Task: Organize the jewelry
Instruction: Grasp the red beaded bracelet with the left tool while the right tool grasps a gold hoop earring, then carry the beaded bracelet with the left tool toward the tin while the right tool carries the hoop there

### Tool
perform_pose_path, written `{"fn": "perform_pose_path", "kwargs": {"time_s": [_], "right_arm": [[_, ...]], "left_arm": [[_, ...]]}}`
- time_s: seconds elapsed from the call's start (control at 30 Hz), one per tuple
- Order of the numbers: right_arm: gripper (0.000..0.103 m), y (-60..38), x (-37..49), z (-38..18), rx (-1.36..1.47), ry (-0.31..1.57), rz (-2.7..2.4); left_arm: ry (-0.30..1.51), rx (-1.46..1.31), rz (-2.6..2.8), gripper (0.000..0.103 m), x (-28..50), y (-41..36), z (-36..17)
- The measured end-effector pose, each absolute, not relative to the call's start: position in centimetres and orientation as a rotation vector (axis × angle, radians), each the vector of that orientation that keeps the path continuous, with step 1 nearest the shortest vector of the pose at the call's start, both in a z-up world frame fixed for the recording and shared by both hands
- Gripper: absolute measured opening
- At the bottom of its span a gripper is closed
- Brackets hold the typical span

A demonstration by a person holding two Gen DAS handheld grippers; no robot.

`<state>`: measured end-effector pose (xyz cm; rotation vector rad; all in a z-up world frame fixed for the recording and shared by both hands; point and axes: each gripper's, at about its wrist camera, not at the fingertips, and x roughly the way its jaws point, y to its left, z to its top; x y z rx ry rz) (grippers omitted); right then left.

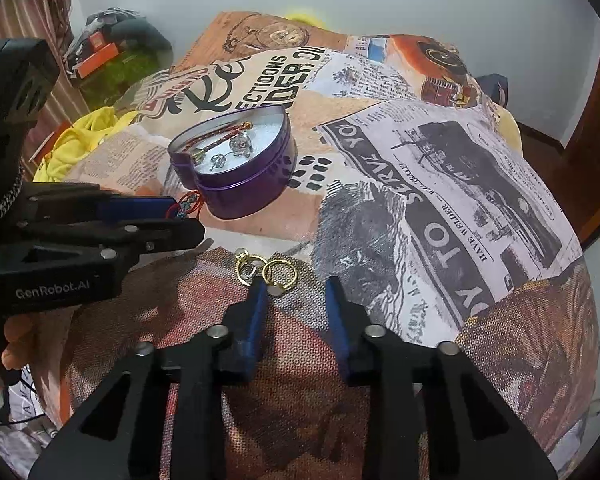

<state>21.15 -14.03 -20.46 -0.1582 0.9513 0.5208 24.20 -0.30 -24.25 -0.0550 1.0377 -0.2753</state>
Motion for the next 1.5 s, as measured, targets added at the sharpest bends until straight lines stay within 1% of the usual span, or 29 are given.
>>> {"fn": "perform_pose_path", "kwargs": {"time_s": [0.03, 0.13, 0.17, 0.2, 0.23, 0.3, 0.43, 0.87, 1.3, 1.5], "right_arm": [[0.018, -14.1, 21.3, -20.4, -0.155, 0.952, 0.516], [0.014, -14.2, 21.6, -20.4, -0.14, 0.956, 0.513], [0.012, -14.1, 21.6, -20.4, -0.137, 0.957, 0.513], [0.01, -14.1, 21.6, -20.4, -0.136, 0.955, 0.51], [0.01, -14.1, 21.6, -20.4, -0.132, 0.954, 0.51], [0.008, -14.1, 21.5, -20.4, -0.119, 0.952, 0.516], [0.007, -14.3, 21.4, -19.9, -0.106, 0.934, 0.526], [0.007, -14.6, 20.6, -16.9, -0.098, 0.857, 0.525], [0.007, -13.1, 20.9, -13.8, -0.085, 0.769, 0.548], [0.007, -12.4, 21.5, -12.5, -0.08, 0.732, 0.557]], "left_arm": [[1.034, -0.047, -0.267, 0.034, 24.3, -0.4, -24.3], [1.025, -0.012, -0.226, 0.022, 24.4, -0.7, -24.5], [1.024, -0.004, -0.215, 0.016, 24.4, -0.7, -24.5], [1.021, 0.008, -0.204, 0.007, 24.3, -0.6, -24.5], [1.02, 0.007, -0.202, 0.006, 24.3, -0.5, -24.4], [1.016, -0.014, -0.209, 0.006, 24.0, -0.2, -24.3], [0.995, -0.011, -0.196, 0.006, 23.2, 0.2, -23.6], [0.86, -0.023, -0.19, 0.006, 21.1, 1.0, -18.5], [0.743, -0.047, -0.156, 0.006, 20.9, 2.8, -14.3], [0.709, -0.063, -0.151, 0.006, 21.4, 3.4, -13.2]]}}
